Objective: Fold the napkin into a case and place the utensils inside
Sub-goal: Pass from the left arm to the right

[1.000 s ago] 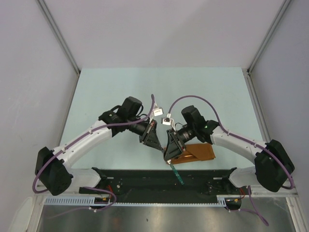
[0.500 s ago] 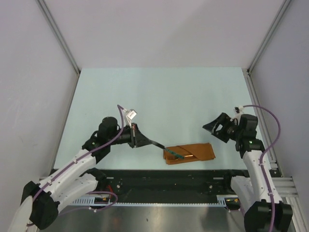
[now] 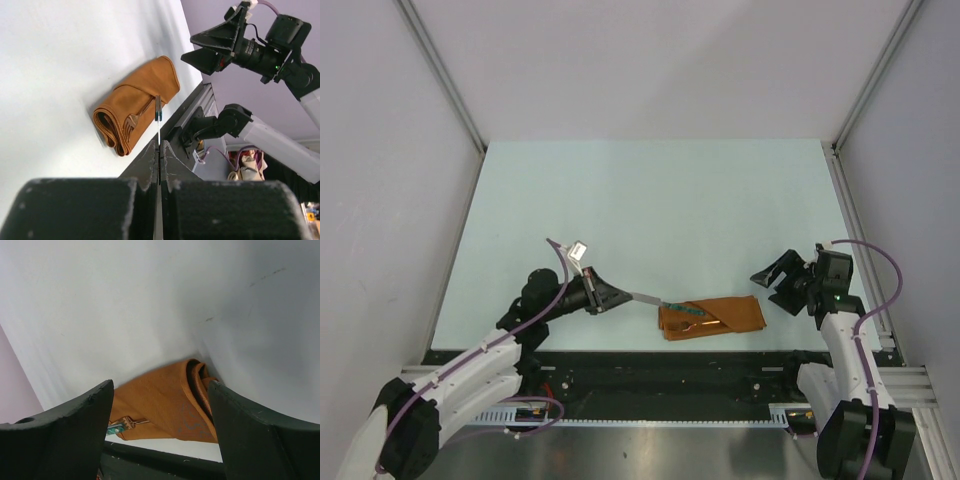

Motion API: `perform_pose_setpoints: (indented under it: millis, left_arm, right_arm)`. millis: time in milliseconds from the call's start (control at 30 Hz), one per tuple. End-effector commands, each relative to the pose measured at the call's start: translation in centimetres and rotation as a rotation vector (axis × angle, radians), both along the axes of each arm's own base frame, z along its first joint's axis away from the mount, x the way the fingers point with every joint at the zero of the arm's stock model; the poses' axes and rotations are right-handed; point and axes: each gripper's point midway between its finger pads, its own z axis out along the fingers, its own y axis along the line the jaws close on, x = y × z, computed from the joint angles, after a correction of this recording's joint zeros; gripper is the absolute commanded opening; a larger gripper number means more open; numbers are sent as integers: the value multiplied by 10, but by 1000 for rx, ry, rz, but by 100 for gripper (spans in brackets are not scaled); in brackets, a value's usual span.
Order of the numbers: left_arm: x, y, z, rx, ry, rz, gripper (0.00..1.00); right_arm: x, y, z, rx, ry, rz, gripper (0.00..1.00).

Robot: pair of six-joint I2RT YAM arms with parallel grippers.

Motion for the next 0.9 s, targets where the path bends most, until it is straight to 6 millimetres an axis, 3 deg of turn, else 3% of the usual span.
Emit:
perform_pose_setpoints:
  millis: [0, 433, 700, 867]
  left_arm:
    - [10, -1, 14, -90, -20, 53, 0]
    - [10, 8, -18, -79, 88, 136, 0]
    - [6, 2, -30, -68, 139, 102, 0]
    - [2, 1, -33, -75, 143, 82, 0]
  right_arm:
    - [7, -5, 3, -23, -24, -13, 81]
    - [8, -6, -3, -19, -17, -30, 82]
    - [5, -6, -12, -19, 10, -41, 82]
    - [7, 3, -4, -51, -28, 36, 80]
